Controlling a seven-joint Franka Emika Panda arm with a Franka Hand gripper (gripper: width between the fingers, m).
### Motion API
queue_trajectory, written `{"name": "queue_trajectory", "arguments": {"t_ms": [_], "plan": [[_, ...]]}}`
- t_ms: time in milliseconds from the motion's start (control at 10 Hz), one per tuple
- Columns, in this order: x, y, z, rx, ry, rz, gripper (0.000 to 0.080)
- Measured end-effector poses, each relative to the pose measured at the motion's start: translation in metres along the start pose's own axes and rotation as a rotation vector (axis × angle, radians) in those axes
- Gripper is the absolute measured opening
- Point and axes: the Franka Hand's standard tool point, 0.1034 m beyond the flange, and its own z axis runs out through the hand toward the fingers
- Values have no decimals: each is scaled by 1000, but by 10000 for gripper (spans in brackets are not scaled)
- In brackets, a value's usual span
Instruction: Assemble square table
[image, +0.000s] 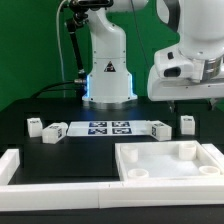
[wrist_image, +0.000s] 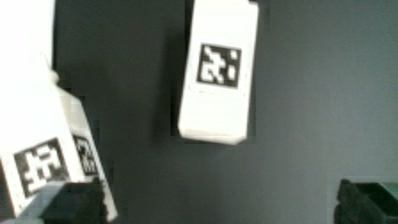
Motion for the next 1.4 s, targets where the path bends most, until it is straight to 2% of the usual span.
{"name": "queue_trajectory", "arguments": {"t_ms": [100, 300, 400, 500, 900, 1100, 1400], "plan": [[3, 0, 0, 1, -37, 4, 649], [-3, 1, 6, -7, -197, 7, 649], [-5, -5, 14, 3, -278, 41, 649], [-7, -8, 16, 18, -353, 70, 649], [-4, -8, 20, 20, -377, 74, 649], [-10, -8, 34, 19, -413, 112, 649], [-10, -8, 33, 20, -410, 110, 649]]}}
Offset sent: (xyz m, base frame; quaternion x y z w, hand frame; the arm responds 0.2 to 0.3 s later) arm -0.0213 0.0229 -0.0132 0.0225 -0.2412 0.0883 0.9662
